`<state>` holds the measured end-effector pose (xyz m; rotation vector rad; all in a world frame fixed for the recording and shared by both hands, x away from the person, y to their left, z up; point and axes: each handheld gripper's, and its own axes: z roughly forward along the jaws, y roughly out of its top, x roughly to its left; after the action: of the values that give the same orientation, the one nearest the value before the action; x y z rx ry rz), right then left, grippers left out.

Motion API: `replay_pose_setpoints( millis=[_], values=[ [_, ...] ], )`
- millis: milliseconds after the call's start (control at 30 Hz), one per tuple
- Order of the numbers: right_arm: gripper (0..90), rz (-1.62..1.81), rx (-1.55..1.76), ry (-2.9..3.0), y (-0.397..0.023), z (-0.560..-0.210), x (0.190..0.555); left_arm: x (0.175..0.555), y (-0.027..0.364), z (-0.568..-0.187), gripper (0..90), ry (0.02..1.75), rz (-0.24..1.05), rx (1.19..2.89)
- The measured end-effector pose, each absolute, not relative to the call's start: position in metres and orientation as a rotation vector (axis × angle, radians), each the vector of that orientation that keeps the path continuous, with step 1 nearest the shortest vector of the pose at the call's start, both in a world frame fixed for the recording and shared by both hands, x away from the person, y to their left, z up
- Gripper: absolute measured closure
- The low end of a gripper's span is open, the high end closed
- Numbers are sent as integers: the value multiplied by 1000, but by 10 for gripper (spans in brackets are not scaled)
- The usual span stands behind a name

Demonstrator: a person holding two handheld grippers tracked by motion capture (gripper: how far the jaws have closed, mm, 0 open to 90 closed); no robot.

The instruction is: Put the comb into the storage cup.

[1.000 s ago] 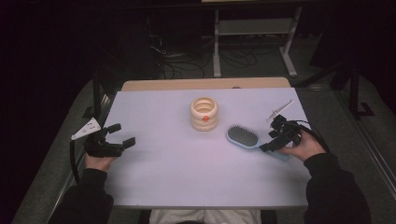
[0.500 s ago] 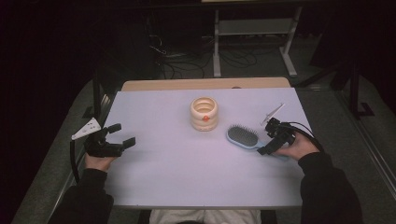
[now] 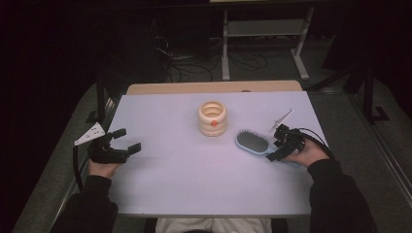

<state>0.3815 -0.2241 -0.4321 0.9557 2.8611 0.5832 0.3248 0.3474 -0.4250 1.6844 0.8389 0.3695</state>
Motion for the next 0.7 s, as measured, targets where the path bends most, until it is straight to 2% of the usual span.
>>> replay_pose_setpoints(
  millis=[267, 467, 700],
  values=[
    [433, 600, 941, 2868, -225, -434, 382, 325, 347, -425, 0, 839, 369, 1685],
    [472, 574, 932, 2865, -223, -435, 382, 325, 347, -425, 0, 837, 371, 1694],
    [571, 557, 929, 2843, -223, -435, 381, 325, 347, -425, 0, 838, 372, 1693]
  ],
)
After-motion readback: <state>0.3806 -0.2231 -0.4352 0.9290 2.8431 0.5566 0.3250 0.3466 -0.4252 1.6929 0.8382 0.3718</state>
